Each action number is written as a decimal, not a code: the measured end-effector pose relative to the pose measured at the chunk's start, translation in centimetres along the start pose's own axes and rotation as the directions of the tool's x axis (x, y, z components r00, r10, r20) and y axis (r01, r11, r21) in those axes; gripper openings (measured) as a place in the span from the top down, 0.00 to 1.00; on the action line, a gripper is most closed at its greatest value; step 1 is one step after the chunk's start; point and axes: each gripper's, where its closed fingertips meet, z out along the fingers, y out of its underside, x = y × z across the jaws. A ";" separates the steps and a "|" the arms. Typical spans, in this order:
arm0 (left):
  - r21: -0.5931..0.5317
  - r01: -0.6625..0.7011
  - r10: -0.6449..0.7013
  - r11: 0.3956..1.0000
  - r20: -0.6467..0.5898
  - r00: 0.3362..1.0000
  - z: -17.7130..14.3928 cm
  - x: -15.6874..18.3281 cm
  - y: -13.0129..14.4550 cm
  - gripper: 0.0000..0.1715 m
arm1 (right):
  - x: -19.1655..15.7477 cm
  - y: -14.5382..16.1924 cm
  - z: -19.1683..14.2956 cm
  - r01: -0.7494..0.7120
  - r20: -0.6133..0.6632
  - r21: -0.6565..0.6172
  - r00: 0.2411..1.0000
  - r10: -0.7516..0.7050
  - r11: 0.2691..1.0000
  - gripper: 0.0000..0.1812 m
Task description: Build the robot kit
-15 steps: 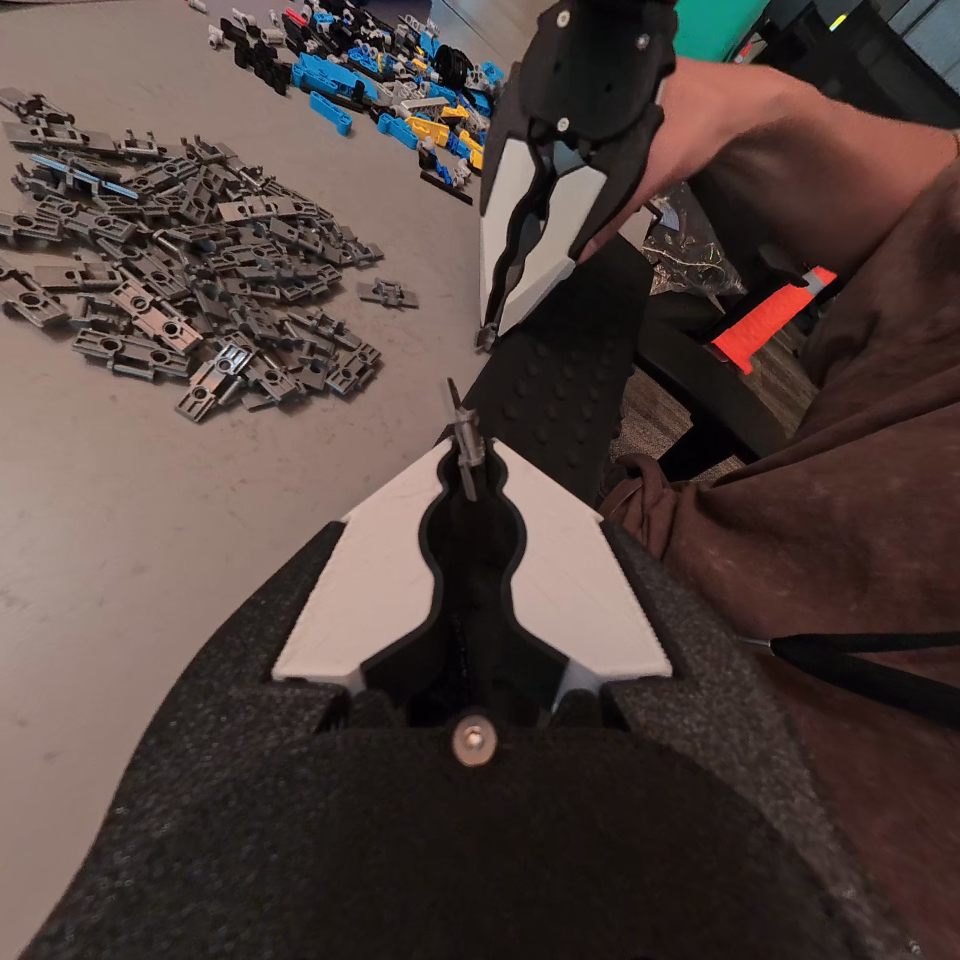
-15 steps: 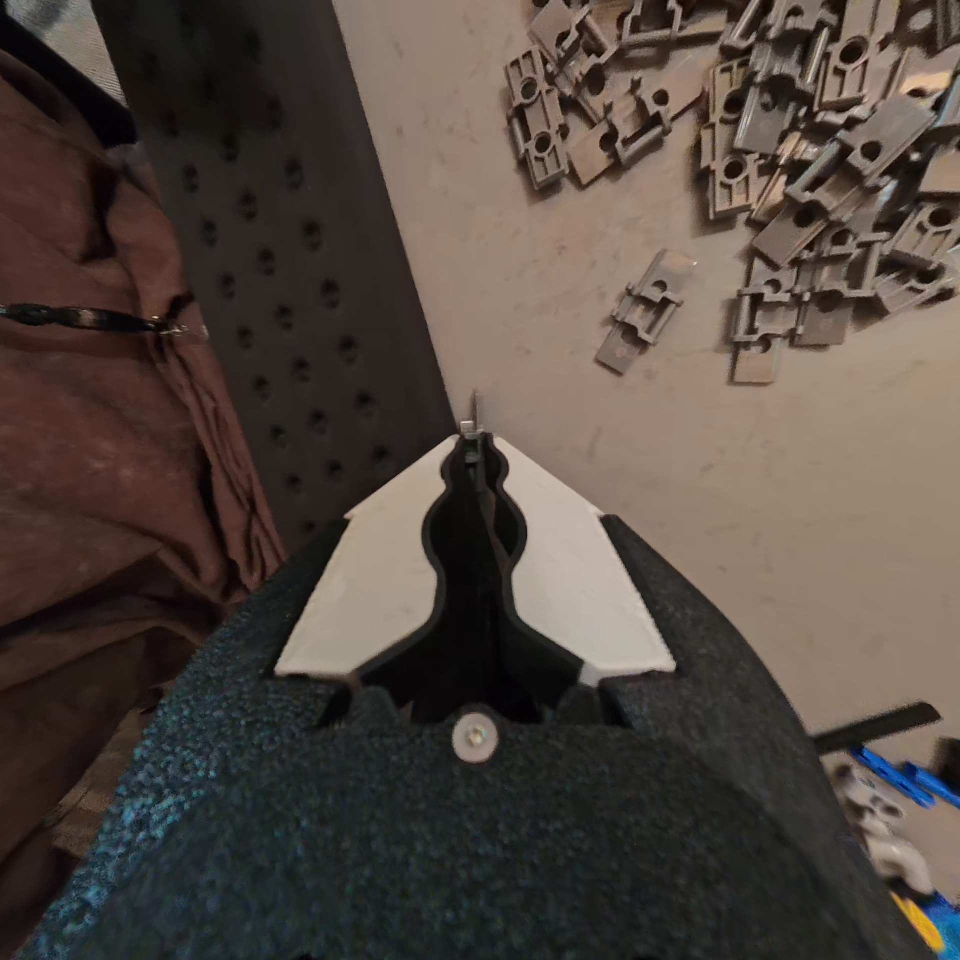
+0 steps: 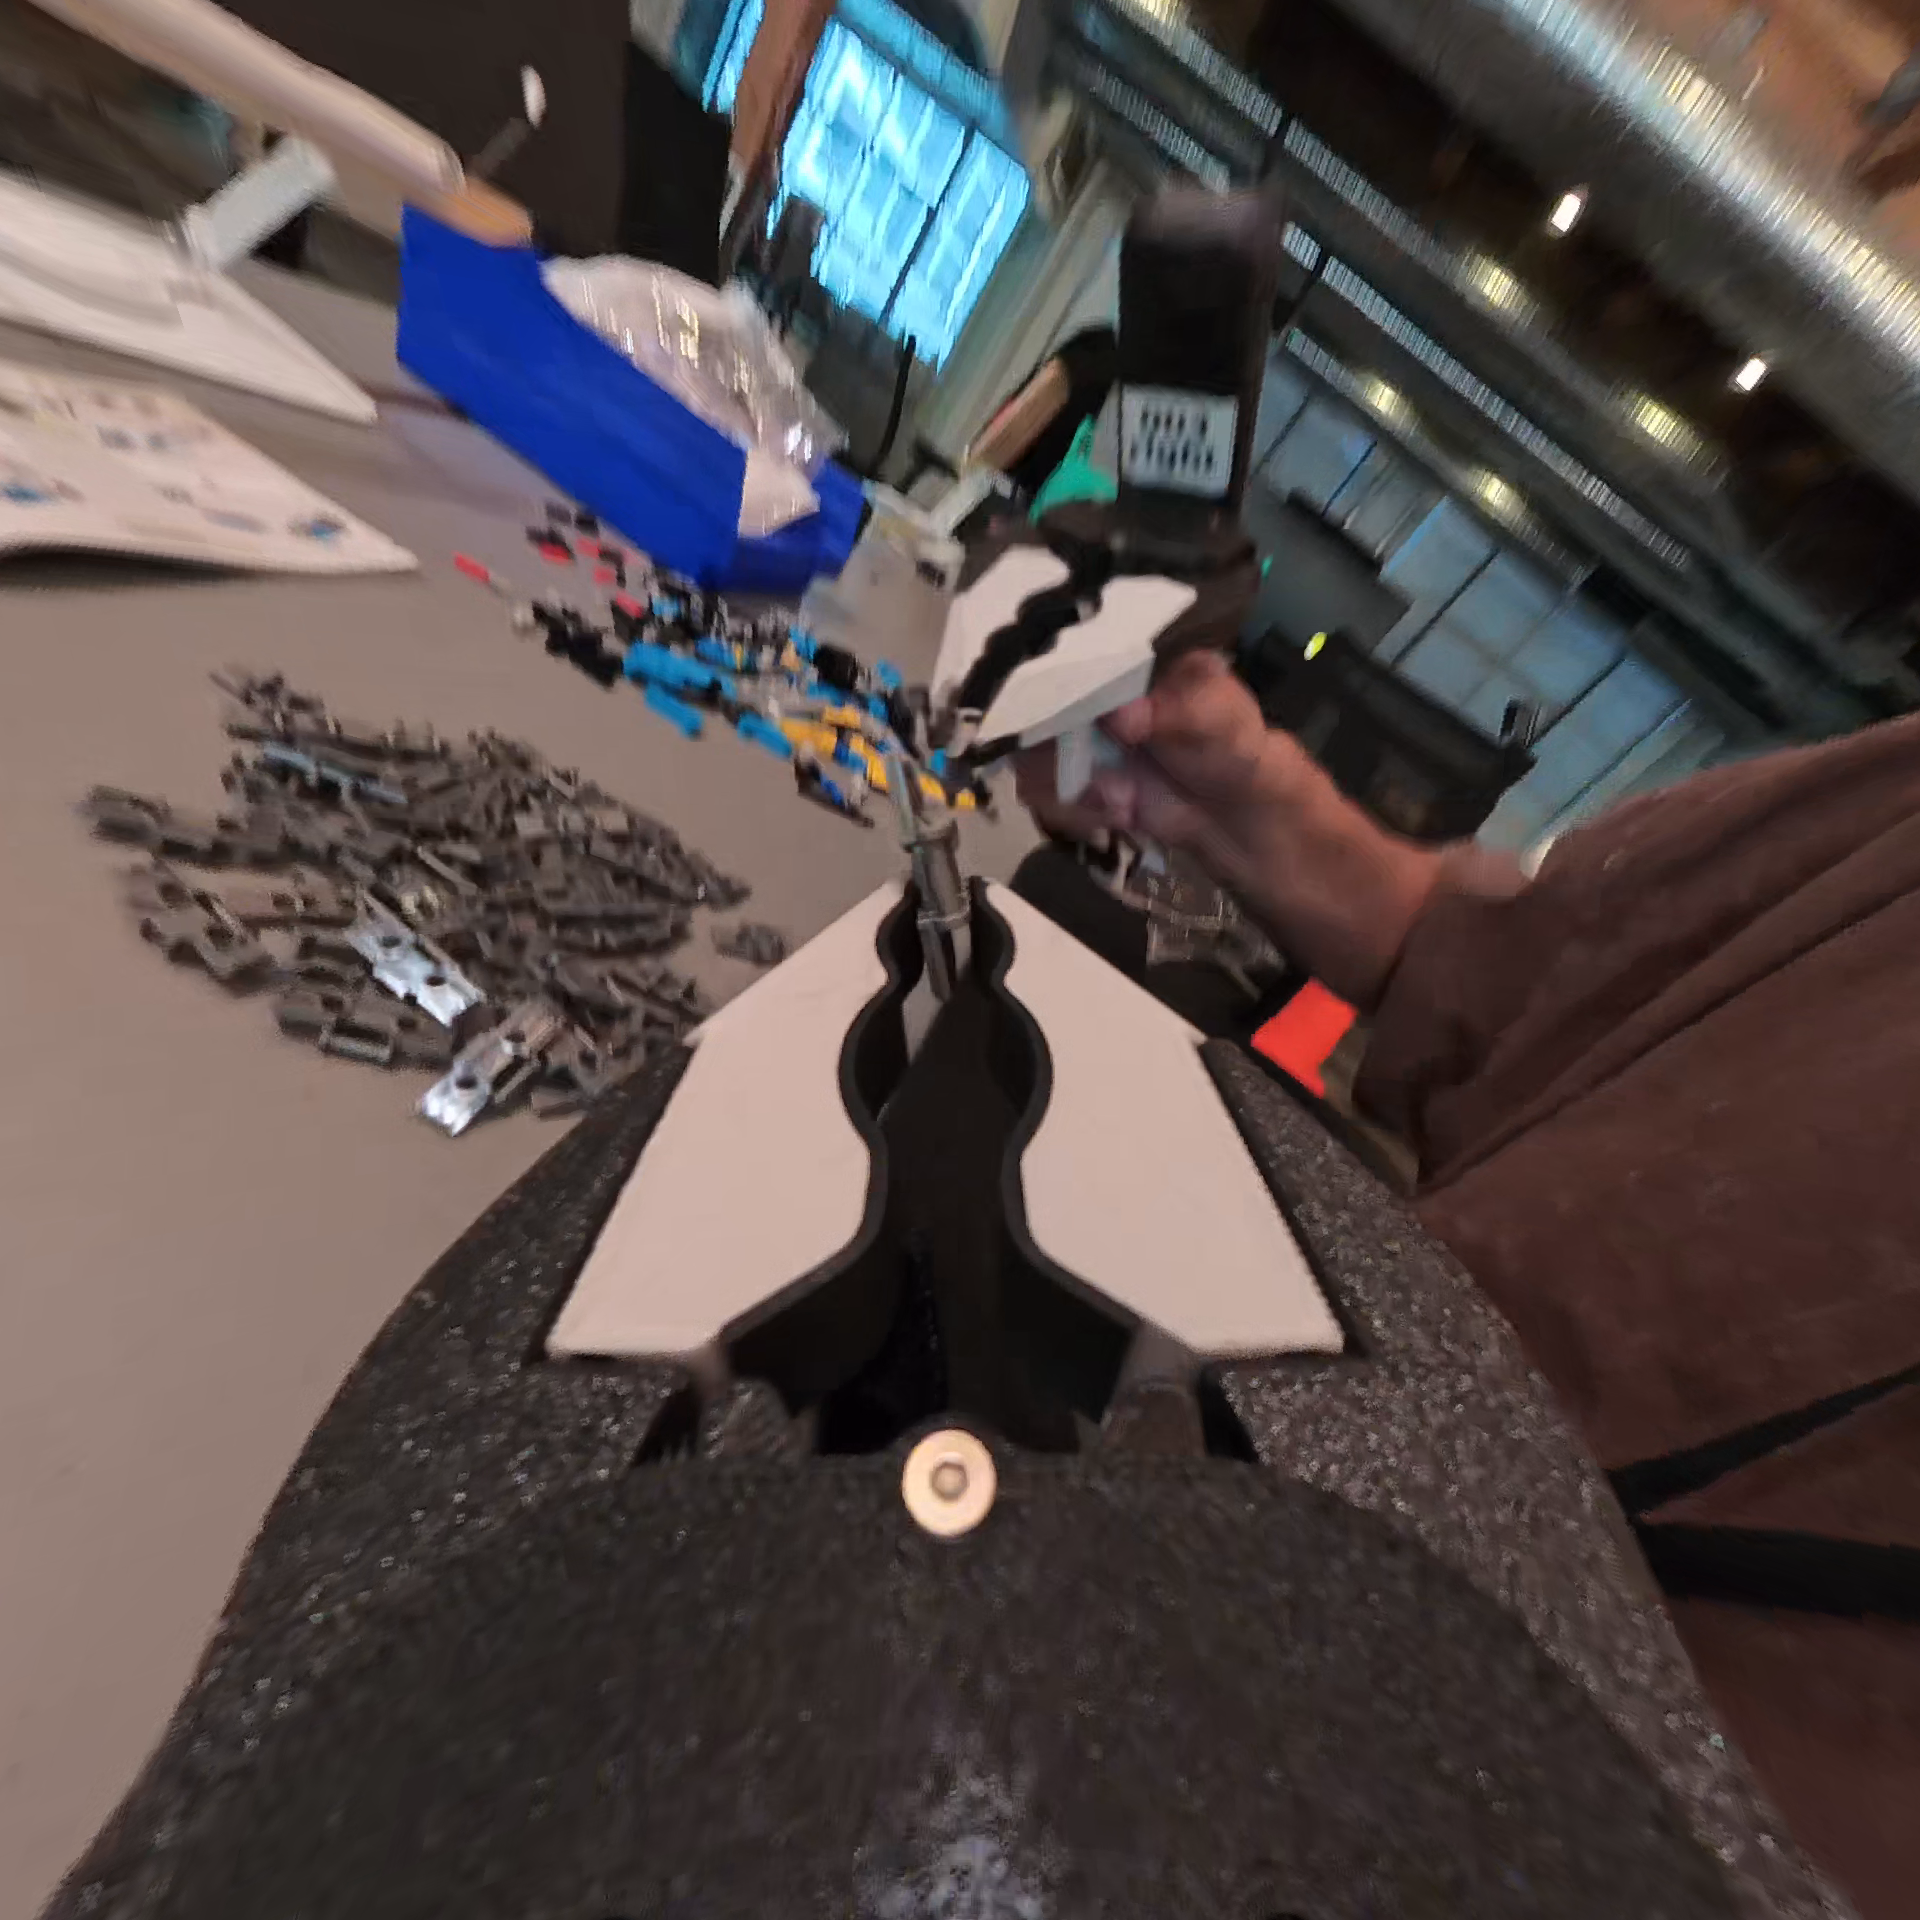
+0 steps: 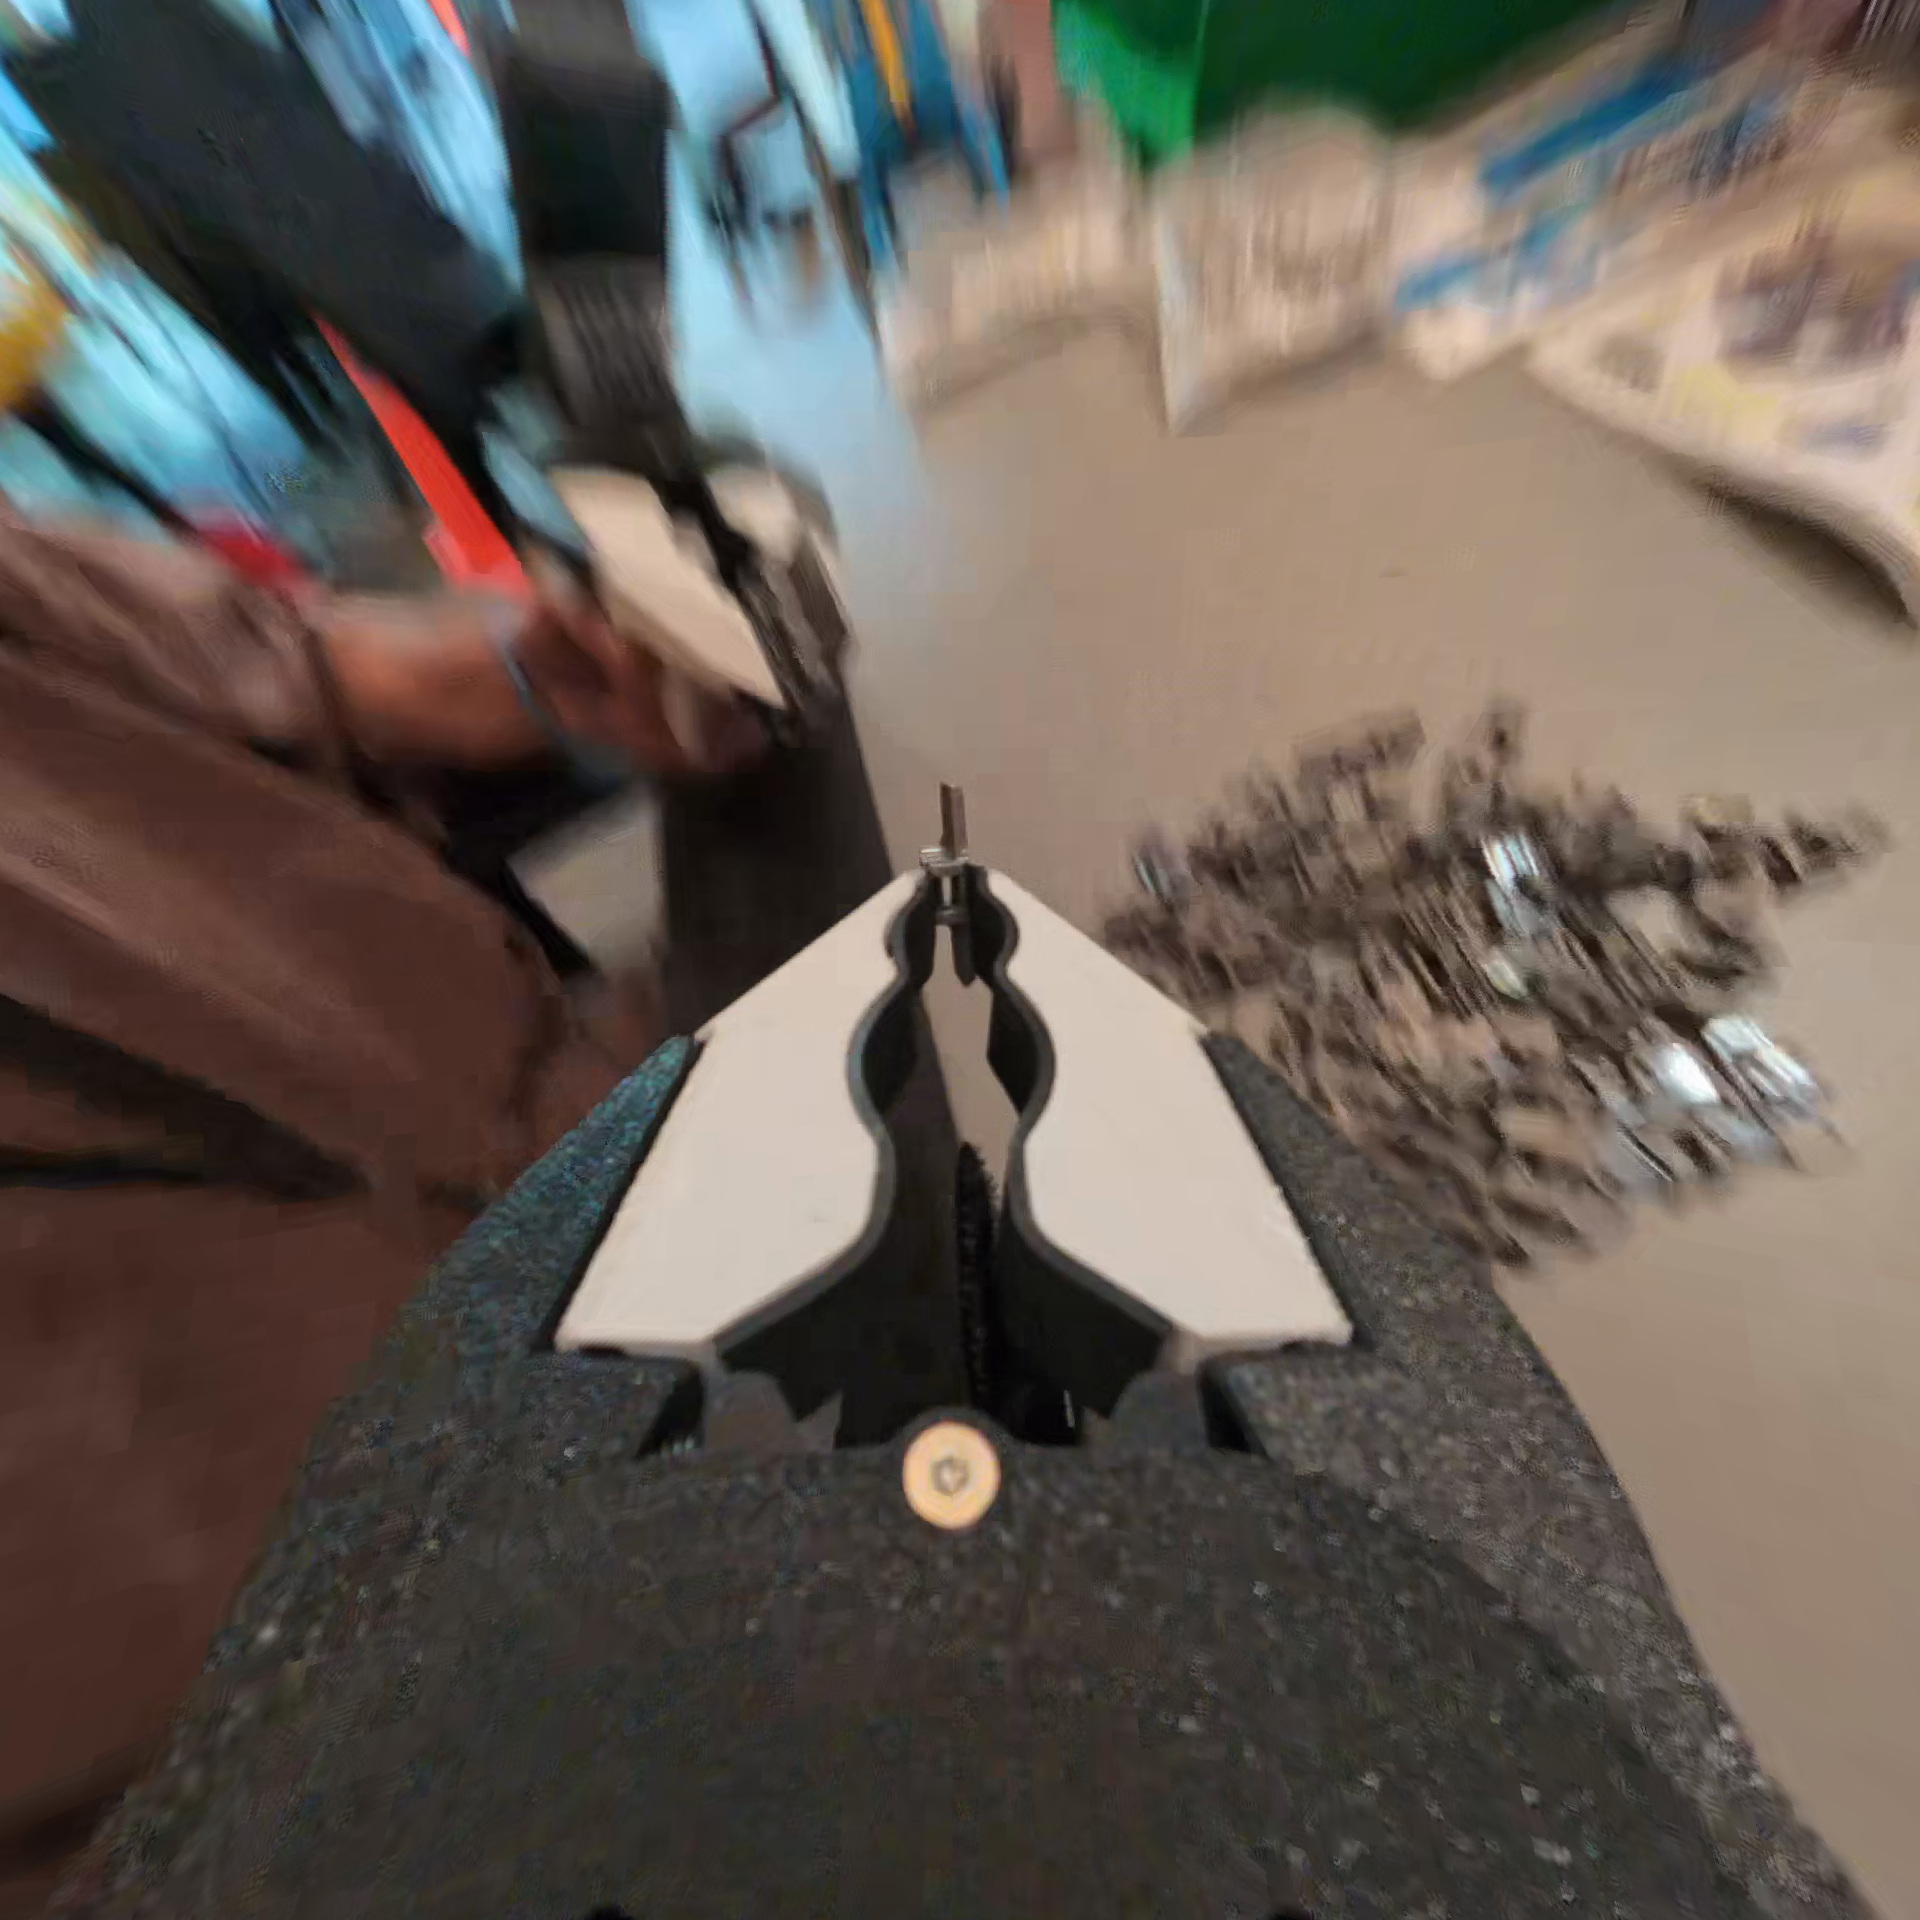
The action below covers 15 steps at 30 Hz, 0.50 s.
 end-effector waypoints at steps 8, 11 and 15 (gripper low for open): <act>0.135 -0.124 0.109 0.983 0.115 0.987 1.1 -1.8 -2.1 0.95 | -1.2 -3.5 3.6 -0.312 0.190 0.504 0.950 0.249 0.805 0.97; 0.103 -0.169 0.147 0.980 0.193 0.970 1.5 -2.7 -2.0 0.96 | -0.3 -3.4 3.8 -0.271 0.105 0.562 0.961 0.257 0.781 0.97; 0.066 -0.220 0.196 0.973 0.255 0.947 2.0 -3.0 -1.7 0.96 | 0.6 -3.2 3.5 -0.197 -0.017 0.597 0.966 0.257 0.778 0.97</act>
